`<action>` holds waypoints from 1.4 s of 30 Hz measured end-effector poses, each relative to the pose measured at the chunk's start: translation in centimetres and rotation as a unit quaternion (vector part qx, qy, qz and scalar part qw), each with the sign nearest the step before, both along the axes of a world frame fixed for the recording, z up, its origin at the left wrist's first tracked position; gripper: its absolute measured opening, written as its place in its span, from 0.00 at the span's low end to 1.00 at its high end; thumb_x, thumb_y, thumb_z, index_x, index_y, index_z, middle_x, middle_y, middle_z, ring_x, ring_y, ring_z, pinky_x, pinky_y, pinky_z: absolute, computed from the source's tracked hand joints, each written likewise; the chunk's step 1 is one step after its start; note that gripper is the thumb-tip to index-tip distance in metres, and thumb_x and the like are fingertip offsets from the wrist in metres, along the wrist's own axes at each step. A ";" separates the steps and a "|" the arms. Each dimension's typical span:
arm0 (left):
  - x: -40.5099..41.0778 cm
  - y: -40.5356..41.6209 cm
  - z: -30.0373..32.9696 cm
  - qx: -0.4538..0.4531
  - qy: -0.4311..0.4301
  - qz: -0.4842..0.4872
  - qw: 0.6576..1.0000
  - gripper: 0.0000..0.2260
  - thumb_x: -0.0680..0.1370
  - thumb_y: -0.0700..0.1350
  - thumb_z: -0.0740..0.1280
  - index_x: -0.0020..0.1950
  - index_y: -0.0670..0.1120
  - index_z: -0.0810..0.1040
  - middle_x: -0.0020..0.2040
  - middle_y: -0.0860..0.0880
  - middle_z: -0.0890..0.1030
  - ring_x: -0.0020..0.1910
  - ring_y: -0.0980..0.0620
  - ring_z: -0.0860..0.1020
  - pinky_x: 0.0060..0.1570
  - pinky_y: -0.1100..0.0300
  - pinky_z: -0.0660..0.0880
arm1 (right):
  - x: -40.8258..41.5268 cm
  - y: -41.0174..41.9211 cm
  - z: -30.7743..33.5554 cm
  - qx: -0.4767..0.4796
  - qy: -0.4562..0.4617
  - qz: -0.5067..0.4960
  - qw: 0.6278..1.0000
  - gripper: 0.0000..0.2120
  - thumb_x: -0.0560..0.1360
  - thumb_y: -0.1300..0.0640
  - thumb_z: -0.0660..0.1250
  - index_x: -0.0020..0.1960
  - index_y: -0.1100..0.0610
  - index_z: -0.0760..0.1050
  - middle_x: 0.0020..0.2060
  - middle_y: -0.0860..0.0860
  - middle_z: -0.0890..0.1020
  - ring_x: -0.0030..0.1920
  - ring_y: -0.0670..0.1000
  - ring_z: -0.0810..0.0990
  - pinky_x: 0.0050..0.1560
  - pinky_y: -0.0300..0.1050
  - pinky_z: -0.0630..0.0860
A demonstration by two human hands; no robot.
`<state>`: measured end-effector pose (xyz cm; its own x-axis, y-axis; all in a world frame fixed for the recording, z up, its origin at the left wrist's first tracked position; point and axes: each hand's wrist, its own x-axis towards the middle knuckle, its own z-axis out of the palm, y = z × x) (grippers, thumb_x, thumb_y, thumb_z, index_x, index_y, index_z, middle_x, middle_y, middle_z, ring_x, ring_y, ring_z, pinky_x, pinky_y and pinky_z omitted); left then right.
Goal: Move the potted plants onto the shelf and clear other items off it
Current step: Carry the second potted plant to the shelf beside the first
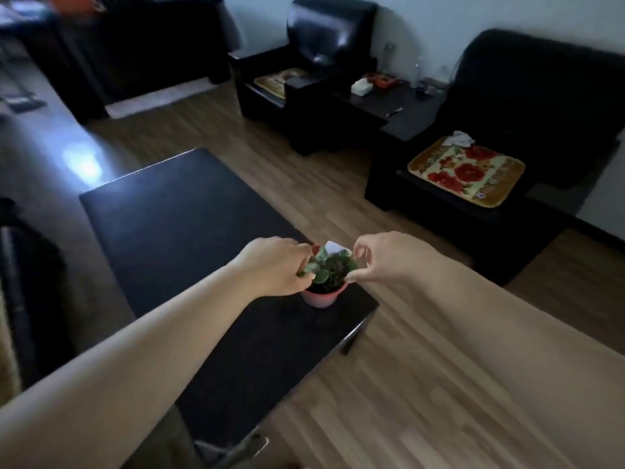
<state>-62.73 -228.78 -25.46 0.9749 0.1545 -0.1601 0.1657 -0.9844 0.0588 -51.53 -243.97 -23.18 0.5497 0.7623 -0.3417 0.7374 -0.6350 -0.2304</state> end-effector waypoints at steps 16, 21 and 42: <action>2.1 0.6 -14.4 -0.047 0.039 0.123 0.991 0.11 0.76 0.56 0.60 0.43 0.48 0.69 0.44 0.53 0.72 0.51 0.49 0.73 0.43 0.56 0.69 | 5.0 2.6 -15.6 -0.055 0.022 0.127 0.990 0.21 0.69 0.38 0.66 0.52 0.53 0.73 0.41 0.47 0.77 0.46 0.52 0.78 0.42 0.48 0.73; 3.6 0.9 -26.3 -0.067 0.029 0.171 0.982 0.14 0.75 0.59 0.59 0.47 0.49 0.72 0.45 0.53 0.74 0.54 0.49 0.72 0.51 0.57 0.68 | 7.7 2.5 -27.5 -0.023 0.008 0.134 0.991 0.22 0.70 0.37 0.65 0.52 0.53 0.72 0.50 0.49 0.78 0.51 0.52 0.77 0.45 0.47 0.73; 11.0 4.3 -48.7 -0.471 -0.328 0.285 0.767 0.48 0.60 0.61 0.74 0.73 0.55 0.51 0.55 0.62 0.72 0.60 0.56 0.74 0.62 0.56 0.71 | 11.6 7.8 -49.9 0.490 0.306 -0.071 0.813 0.46 0.56 0.42 0.72 0.69 0.52 0.59 0.62 0.46 0.72 0.61 0.43 0.73 0.55 0.34 0.73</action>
<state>-51.78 -224.46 -74.13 0.7096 0.7037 0.0342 0.1843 -0.2323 0.9550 -39.93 -236.22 -73.11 0.6124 0.7763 0.1494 0.2296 0.0062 -0.9733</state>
